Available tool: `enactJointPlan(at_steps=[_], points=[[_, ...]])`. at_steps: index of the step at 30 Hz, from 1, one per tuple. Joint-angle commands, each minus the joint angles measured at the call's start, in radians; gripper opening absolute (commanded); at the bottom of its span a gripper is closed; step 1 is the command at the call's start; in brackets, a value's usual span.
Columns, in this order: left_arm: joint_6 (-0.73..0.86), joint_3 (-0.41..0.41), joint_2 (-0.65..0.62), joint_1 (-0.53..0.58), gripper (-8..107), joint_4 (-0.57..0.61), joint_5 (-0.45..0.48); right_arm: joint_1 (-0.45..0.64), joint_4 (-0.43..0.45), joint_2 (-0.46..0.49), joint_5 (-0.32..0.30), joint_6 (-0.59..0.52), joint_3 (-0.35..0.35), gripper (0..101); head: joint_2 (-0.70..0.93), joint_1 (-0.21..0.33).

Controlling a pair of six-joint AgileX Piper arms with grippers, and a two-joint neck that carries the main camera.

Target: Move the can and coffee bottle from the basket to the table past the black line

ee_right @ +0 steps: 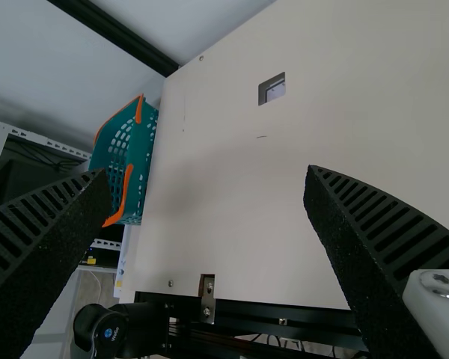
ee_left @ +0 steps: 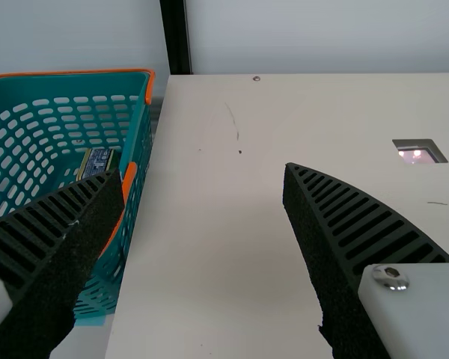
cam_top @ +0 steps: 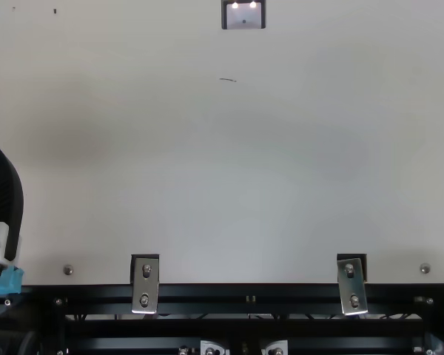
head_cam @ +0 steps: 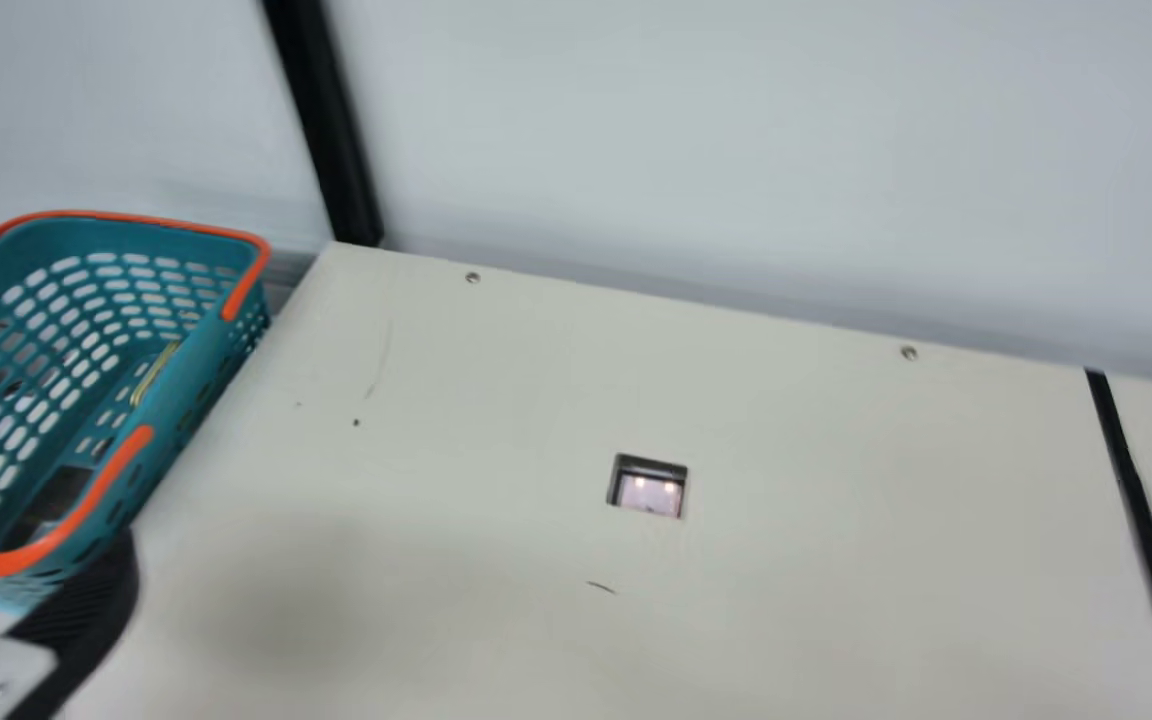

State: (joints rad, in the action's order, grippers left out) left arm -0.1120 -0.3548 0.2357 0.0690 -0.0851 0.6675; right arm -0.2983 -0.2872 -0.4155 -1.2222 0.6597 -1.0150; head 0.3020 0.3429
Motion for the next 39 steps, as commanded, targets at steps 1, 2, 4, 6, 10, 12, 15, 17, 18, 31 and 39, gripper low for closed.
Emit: enactJointPlan(at_steps=[1, 2, 4, 6, 10, 12, 15, 17, 18, 31, 39], points=[[0.000, 0.000, 0.000, 0.000, 90, 0.000, 0.000, 0.000, 0.000, 0.000, 0.000, 0.000, 0.000, 101, 0.071, 0.035], [0.000, 0.000, 0.000, 0.000, 90, 0.000, 0.000, 0.000, 0.000, 0.000, 0.000, 0.000, 0.000, 101, 0.100, 0.043], [0.000, 0.000, 0.000, 0.000, 90, 0.000, 0.000, 0.000, 0.000, 0.000, 0.000, 0.000, 0.000, 101, 0.154, 0.060], [0.000, 0.000, 0.000, 0.000, 90, 0.000, 0.000, 0.000, 0.000, 0.000, 0.000, 0.000, 0.000, 101, 0.204, 0.072], [0.000, 0.000, 0.000, 0.000, 90, 0.000, 0.000, 0.000, 0.000, 0.000, 0.000, 0.000, 0.000, 101, 0.307, 0.085], [0.000, 0.000, 0.000, 0.000, 90, 0.000, 0.000, 0.000, 0.000, 0.000, 0.000, 0.000, 0.000, 101, 0.307, 0.085], [0.000, 0.000, 0.000, 0.000, 90, 0.000, 0.000, 0.000, 0.000, 0.000, 0.000, 0.000, 0.000, 101, 0.307, 0.085], [0.000, 0.000, 0.000, 0.000, 90, 0.000, 0.000, 0.000, 0.000, 0.000, 0.000, 0.000, 0.000, 101, 0.307, 0.085], [0.000, 0.000, 0.000, 0.000, 90, 0.000, 0.000, 0.000, 0.000, 0.000, 0.000, 0.000, 0.000, 101, 0.307, 0.085], [-0.066, -0.050, 0.045, -0.044, 90, 0.017, -0.027, 0.000, 0.000, 0.000, 0.000, 0.000, 0.000, 101, 0.307, 0.085], [-0.195, -0.161, 0.182, -0.134, 90, -0.029, -0.101, 0.000, 0.000, 0.000, 0.000, 0.000, 0.000, 101, 0.307, 0.085]])
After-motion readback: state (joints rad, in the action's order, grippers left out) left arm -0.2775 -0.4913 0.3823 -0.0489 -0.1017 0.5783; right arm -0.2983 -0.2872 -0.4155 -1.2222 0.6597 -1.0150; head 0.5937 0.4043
